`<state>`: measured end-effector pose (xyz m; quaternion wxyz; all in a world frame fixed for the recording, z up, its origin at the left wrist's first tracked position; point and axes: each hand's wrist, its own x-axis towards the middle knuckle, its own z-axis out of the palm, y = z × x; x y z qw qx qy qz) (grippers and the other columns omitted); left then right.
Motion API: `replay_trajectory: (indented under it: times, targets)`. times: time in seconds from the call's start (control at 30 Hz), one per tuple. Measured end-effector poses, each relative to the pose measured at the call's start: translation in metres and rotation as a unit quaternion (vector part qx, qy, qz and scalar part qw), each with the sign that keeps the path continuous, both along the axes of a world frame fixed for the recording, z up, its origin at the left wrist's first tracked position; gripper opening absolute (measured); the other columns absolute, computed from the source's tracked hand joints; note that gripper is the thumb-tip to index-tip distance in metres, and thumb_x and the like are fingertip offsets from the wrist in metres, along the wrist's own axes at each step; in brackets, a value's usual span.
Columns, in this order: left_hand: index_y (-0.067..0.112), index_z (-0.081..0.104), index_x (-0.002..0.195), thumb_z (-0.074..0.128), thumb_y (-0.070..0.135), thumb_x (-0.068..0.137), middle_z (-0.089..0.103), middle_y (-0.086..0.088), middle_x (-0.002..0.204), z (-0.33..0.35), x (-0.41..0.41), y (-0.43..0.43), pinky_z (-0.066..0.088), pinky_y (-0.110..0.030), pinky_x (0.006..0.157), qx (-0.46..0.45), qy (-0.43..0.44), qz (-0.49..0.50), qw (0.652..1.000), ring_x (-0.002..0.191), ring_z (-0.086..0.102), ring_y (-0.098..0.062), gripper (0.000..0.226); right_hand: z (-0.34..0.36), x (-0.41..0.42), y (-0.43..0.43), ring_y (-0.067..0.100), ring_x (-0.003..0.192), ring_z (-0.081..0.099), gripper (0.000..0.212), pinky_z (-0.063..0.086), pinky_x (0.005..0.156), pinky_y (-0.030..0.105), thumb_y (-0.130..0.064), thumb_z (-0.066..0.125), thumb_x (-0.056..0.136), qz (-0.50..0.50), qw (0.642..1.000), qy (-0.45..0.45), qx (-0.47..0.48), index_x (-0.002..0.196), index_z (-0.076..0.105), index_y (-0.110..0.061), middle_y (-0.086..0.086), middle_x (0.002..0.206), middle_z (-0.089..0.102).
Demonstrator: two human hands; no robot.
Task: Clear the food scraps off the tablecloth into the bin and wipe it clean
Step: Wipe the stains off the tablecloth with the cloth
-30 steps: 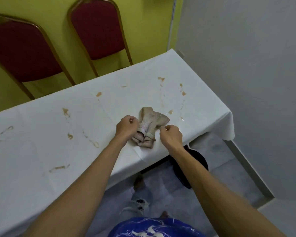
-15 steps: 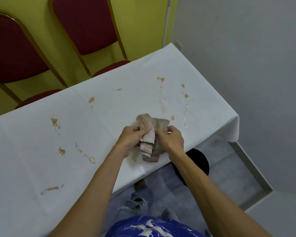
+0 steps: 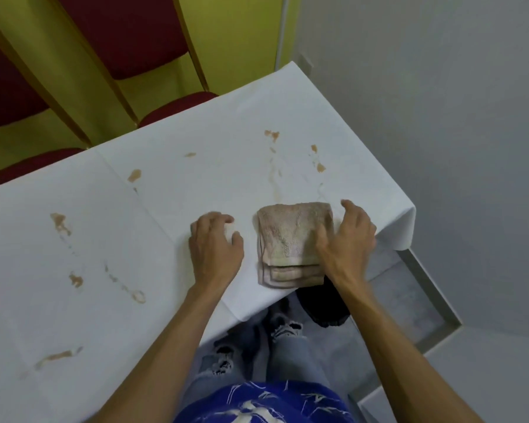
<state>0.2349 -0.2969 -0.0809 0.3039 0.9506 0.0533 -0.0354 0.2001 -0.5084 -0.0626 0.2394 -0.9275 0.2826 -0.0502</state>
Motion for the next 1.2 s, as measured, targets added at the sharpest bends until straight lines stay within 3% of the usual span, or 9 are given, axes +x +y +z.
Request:
replay_trajectory:
  times: [0.1, 0.27, 0.53, 0.77, 0.83, 0.93, 1.03, 1.1, 1.2]
  targets:
    - [0.011, 0.049, 0.141, 0.056, 0.015, 0.094, 0.033, -0.011, 0.159, -0.018, 0.008, 0.001, 0.02, -0.044, 0.12, 0.041, -0.004, 0.018, 0.999, 0.15, 0.024, -0.028, 0.048, -0.01, -0.006, 0.027, 0.034, 0.145, 0.02, 0.063, 0.024, 0.112, 0.055, -0.055, 0.049, 0.091, 0.085, 0.994, 0.047, -0.04, 0.147, 0.033, -0.031, 0.013, 0.16, 0.02]
    - [0.006, 0.025, 0.155, 0.038, 0.026, 0.101, 0.012, -0.014, 0.167, -0.045, 0.012, -0.007, 0.005, -0.051, 0.125, 0.096, 0.008, 0.035, 0.995, 0.155, 0.005, -0.027, 0.059, -0.045, -0.005, 0.064, 0.039, 0.15, -0.007, 0.09, 0.006, 0.114, 0.065, -0.087, 0.029, 0.079, 0.131, 0.979, 0.13, -0.087, 0.154, 0.018, -0.04, 0.016, 0.165, -0.003]
    - [0.005, 0.022, 0.157, 0.026, 0.033, 0.103, 0.013, -0.013, 0.167, -0.053, 0.007, -0.009, 0.008, -0.05, 0.125, 0.172, -0.006, 0.025, 0.985, 0.155, 0.006, -0.026, 0.06, -0.058, 0.008, 0.003, 0.032, 0.151, 0.016, 0.061, 0.02, 0.117, 0.055, -0.051, 0.032, 0.099, 0.224, 0.96, 0.063, -0.156, 0.152, 0.036, -0.022, 0.012, 0.161, 0.026]
    - [0.006, 0.02, 0.157, 0.022, 0.035, 0.104, 0.011, -0.011, 0.167, -0.051, 0.008, -0.009, 0.01, -0.05, 0.125, 0.185, -0.002, 0.032, 0.982, 0.156, 0.005, -0.025, 0.061, -0.044, 0.064, -0.065, 0.029, 0.151, 0.012, 0.058, 0.018, 0.116, 0.058, -0.047, 0.026, 0.099, 0.069, 0.992, 0.068, -0.087, 0.152, 0.034, -0.025, 0.004, 0.162, 0.026]
    - [0.007, 0.019, 0.158, 0.02, 0.035, 0.104, 0.01, -0.011, 0.167, -0.051, 0.008, -0.01, 0.009, -0.05, 0.125, 0.186, 0.002, 0.033, 0.982, 0.156, 0.004, -0.024, 0.061, -0.045, 0.058, -0.028, 0.028, 0.15, 0.016, 0.054, 0.021, 0.115, 0.059, -0.041, 0.035, 0.098, 0.148, 0.985, 0.02, -0.087, 0.149, 0.041, -0.021, 0.005, 0.158, 0.035]
    - [0.007, 0.022, 0.157, 0.022, 0.034, 0.102, 0.013, -0.012, 0.167, -0.051, 0.009, -0.01, 0.011, -0.05, 0.125, 0.196, -0.001, 0.032, 0.98, 0.155, 0.007, -0.025, 0.061, -0.053, 0.034, 0.031, 0.026, 0.148, 0.026, 0.05, 0.021, 0.115, 0.059, -0.038, 0.05, 0.095, 0.371, 0.922, -0.032, -0.109, 0.142, 0.052, -0.022, 0.002, 0.154, 0.042]
    - [0.007, 0.024, 0.156, 0.022, 0.035, 0.103, 0.014, -0.011, 0.167, -0.051, 0.009, -0.008, 0.013, -0.05, 0.125, 0.2, -0.004, 0.033, 0.979, 0.155, 0.01, -0.025, 0.06, -0.055, 0.056, 0.009, 0.026, 0.15, 0.022, 0.051, 0.014, 0.115, 0.062, -0.044, 0.05, 0.093, 0.435, 0.888, -0.03, -0.147, 0.144, 0.048, -0.033, -0.003, 0.157, 0.037]
    - [0.008, 0.023, 0.157, 0.02, 0.036, 0.103, 0.014, -0.011, 0.167, -0.051, 0.008, -0.008, 0.013, -0.05, 0.125, 0.202, -0.004, 0.034, 0.979, 0.155, 0.009, -0.025, 0.06, -0.058, 0.082, -0.029, 0.027, 0.151, 0.019, 0.057, 0.01, 0.115, 0.065, -0.039, 0.055, 0.09, 0.388, 0.905, -0.011, -0.173, 0.146, 0.044, -0.036, -0.003, 0.159, 0.033]
    - [0.008, 0.022, 0.157, 0.017, 0.037, 0.104, 0.012, -0.01, 0.167, -0.051, 0.008, -0.009, 0.012, -0.049, 0.125, 0.202, 0.0, 0.035, 0.979, 0.156, 0.006, -0.024, 0.061, -0.054, 0.124, -0.083, 0.027, 0.151, 0.015, 0.056, 0.012, 0.116, 0.065, -0.032, 0.048, 0.094, 0.217, 0.968, 0.025, -0.124, 0.148, 0.038, -0.034, -0.003, 0.161, 0.028]
